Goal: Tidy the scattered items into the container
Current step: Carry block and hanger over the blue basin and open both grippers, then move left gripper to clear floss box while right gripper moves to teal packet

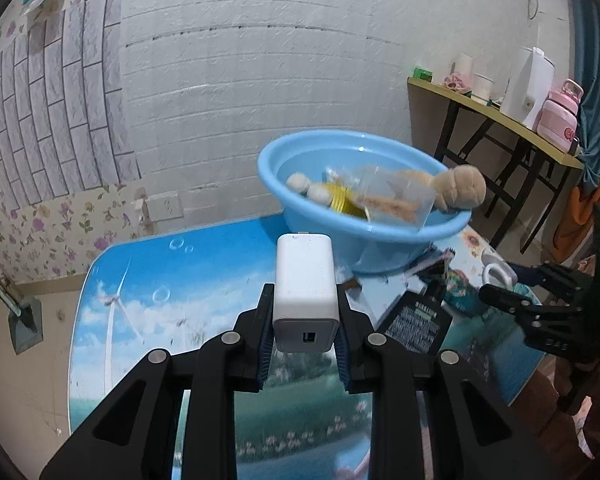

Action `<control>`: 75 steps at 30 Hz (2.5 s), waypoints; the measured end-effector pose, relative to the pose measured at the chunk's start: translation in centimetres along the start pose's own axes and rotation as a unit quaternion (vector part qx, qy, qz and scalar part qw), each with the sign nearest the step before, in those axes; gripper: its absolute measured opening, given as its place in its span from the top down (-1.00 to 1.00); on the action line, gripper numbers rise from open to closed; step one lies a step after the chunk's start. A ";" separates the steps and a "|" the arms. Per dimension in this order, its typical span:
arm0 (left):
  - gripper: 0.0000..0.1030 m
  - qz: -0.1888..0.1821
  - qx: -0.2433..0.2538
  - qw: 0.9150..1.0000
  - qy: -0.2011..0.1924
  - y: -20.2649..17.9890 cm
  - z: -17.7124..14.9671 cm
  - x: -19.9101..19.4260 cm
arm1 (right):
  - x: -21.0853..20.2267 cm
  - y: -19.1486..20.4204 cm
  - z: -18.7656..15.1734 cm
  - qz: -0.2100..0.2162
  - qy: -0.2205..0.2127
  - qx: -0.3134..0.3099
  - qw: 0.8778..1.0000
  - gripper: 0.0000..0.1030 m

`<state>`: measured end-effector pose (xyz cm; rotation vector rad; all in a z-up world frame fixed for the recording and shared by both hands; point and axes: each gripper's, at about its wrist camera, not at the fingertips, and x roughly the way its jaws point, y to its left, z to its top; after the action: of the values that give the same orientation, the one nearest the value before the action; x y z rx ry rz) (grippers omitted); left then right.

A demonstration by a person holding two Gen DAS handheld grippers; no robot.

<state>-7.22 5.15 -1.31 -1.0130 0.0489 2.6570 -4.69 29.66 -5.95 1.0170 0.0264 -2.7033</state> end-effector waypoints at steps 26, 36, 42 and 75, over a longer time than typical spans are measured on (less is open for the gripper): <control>0.52 -0.028 0.065 0.997 0.012 -4.8 9.2 9.2 | 2.9 -3.2 10.4 0.013 -0.069 0.009 0.998 0.03; 0.06 -0.030 0.058 0.998 0.010 -4.9 9.2 9.6 | 6.0 -2.6 10.4 0.045 -0.054 0.026 0.997 0.01; -0.32 -0.013 0.043 0.999 -0.009 -4.2 8.7 7.8 | 5.9 -2.1 10.2 0.051 -0.043 0.040 0.997 0.01; -0.90 0.023 -0.031 0.999 0.032 -0.7 -2.6 2.4 | 0.7 -0.4 1.5 -0.017 0.012 0.074 0.997 -0.04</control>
<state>-7.02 6.05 -4.81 -1.1304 0.0052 2.6824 -6.29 29.74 -5.31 1.1002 -0.1564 -2.7579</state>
